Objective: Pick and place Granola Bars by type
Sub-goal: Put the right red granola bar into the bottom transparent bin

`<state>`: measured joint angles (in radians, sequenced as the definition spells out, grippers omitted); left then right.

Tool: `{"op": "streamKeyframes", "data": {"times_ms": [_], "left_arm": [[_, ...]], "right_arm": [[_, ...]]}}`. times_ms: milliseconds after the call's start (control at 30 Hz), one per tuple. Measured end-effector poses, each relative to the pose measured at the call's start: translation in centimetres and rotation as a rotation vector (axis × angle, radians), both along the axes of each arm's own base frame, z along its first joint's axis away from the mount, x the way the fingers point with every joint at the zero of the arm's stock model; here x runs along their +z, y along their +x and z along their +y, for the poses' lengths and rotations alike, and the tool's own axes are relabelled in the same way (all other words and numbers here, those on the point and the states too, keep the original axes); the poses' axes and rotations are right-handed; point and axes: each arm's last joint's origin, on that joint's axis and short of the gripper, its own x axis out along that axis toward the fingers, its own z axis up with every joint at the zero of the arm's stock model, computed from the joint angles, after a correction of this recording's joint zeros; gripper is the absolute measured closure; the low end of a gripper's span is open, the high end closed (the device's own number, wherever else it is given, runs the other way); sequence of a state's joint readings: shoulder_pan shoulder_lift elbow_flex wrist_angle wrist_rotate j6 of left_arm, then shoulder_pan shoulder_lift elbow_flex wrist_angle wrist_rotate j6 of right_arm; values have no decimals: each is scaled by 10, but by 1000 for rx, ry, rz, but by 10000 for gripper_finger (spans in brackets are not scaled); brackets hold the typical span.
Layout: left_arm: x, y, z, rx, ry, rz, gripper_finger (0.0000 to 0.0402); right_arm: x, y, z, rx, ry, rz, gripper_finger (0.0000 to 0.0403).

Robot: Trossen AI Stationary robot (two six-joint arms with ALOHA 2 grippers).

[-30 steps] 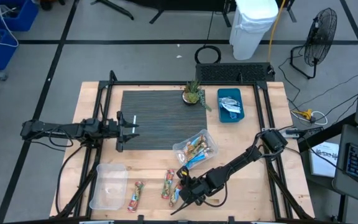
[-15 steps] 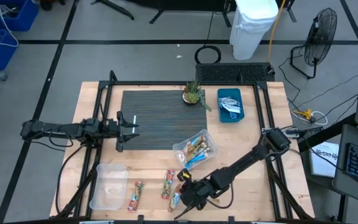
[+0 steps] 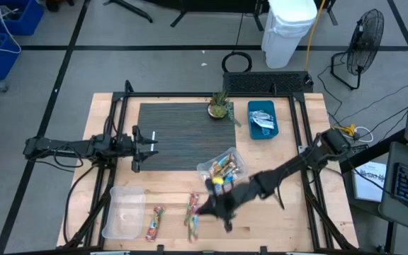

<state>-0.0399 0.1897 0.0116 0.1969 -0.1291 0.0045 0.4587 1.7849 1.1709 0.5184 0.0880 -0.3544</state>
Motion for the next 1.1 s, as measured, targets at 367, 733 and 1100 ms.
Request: {"op": "streamKeyframes", "data": {"times_ms": [367, 733, 1100], "left_arm": [[4, 0, 1, 24, -94, -50, 206], [16, 1, -3, -99, -63, -170, 206], [22, 25, -17, -141, 178, -211, 206]], "right_arm": [[-29, -6, -97, -63, 295, -179, 403], [-28, -2, -133, -158, 393, -183, 403], [-29, 0, -151, -211, 414, -178, 403]]}}
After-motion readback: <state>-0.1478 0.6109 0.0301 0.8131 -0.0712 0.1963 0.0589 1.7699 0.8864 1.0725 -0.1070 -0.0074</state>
